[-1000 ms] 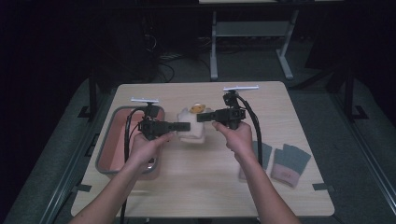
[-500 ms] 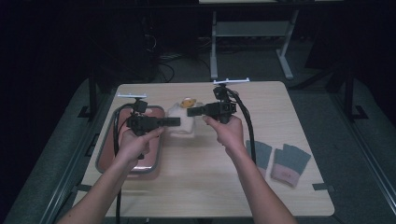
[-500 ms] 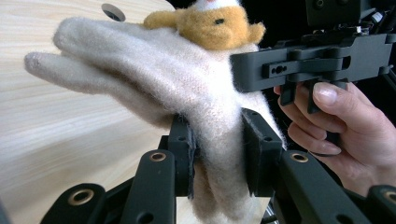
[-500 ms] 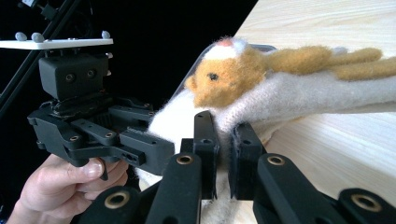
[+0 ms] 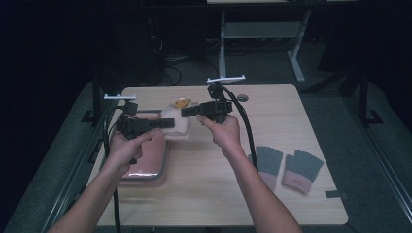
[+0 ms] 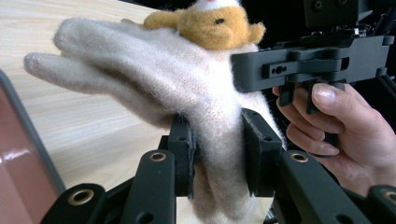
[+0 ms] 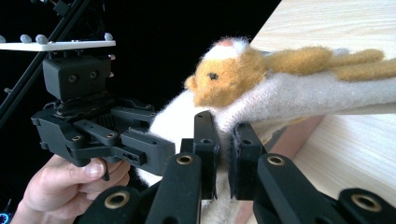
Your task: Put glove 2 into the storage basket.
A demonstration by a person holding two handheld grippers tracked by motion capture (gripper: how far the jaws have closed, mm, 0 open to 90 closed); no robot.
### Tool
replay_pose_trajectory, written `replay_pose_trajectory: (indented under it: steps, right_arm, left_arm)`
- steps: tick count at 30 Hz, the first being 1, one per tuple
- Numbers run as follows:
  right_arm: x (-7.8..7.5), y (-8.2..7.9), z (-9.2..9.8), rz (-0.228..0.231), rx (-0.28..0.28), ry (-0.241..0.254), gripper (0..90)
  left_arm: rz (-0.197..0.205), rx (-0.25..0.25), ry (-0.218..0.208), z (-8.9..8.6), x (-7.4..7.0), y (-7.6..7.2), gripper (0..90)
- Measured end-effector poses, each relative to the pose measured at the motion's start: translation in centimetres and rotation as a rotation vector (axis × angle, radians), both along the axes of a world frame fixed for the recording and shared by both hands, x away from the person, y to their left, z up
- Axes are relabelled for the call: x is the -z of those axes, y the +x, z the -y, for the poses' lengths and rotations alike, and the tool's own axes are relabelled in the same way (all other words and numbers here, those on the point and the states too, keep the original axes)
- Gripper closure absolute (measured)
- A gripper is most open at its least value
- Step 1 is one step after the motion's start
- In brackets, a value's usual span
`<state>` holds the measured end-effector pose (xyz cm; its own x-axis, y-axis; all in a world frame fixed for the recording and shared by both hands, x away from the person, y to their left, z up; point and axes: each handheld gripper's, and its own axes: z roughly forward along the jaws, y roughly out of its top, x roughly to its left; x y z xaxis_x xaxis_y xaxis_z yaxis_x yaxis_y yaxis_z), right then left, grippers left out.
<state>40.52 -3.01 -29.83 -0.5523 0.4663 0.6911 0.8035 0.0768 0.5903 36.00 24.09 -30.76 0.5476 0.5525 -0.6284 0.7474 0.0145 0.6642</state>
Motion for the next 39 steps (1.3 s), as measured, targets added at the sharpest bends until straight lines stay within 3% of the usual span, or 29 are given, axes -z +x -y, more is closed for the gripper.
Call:
replay_pose_trajectory:
  steps: [39]
  right_arm:
    - [-1.0, 1.1, -6.5, 0.009, -0.099, 0.004, 83.3]
  left_arm:
    - [0.011, -0.074, -0.001, -6.0, -1.0, -1.3, 68.2]
